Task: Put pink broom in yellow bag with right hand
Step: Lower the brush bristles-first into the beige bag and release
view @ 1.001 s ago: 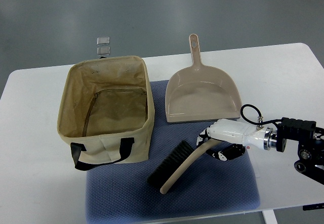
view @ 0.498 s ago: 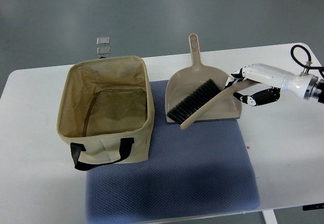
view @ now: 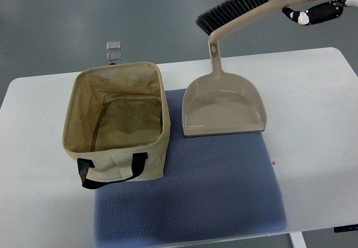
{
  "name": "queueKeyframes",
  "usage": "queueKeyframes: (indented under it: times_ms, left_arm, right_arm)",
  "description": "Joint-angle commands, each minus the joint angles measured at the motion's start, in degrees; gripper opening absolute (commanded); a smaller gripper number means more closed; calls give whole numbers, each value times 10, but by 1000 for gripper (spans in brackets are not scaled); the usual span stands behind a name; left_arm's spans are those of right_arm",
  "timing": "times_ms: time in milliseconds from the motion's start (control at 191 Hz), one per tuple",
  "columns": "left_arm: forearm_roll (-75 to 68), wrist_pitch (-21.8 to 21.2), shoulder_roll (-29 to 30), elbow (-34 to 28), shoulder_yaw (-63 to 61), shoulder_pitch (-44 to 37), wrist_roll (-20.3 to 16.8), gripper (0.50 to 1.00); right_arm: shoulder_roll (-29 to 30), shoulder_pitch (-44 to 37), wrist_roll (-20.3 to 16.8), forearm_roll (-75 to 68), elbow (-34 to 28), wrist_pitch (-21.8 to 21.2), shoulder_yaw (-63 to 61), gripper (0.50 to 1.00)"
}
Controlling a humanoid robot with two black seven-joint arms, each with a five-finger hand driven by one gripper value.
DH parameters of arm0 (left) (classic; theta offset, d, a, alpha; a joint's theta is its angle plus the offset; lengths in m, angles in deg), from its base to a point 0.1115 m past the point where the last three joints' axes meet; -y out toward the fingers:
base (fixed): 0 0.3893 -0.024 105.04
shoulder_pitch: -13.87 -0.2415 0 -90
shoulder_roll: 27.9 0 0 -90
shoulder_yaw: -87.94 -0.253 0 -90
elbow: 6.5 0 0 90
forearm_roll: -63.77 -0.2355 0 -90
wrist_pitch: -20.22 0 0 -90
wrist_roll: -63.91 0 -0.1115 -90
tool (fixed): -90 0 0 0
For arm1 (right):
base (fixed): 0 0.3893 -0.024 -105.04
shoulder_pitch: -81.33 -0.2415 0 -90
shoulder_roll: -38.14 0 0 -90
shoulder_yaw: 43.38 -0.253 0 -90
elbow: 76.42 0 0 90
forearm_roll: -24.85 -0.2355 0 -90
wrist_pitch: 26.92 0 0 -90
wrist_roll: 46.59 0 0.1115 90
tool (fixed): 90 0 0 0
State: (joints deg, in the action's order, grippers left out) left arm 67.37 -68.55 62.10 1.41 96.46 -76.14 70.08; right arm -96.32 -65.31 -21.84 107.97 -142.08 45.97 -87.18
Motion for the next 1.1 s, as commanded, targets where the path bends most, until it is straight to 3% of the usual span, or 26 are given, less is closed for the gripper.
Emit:
queueKeyframes:
  times_ms: [0,183,320,697,854,964,1043,1095]
  left_arm:
    - [0,0,0,0,0,-1,0,1000]
    - [0,0,0,0,0,0,0,1000]
    - [0,0,0,0,0,0,0,1000]
    - [0,0,0,0,0,0,1,1000]
    - [0,0,0,0,0,0,1,1000]
    - [0,0,0,0,0,0,0,1000]
    - [0,0,0,0,0,-1,0,1000]
    - [0,0,0,0,0,0,0,1000]
  right_arm:
    - [67,-24,-8,9,18,0,7,500]
    - [191,-42,-22,51,87,1,14,500]
    - [246,-43,-22,85,115,8,31,500]
    - [288,-39,-22,122,117,74,136,500]
    - [299,-39,-22,131,117,96,145,539]
    - [316,-41,-22,131,117,113,146,617]
    - [318,-41,-22,130,117,122,144,799]
    - [318,-42,-22,129,117,128,143,848]
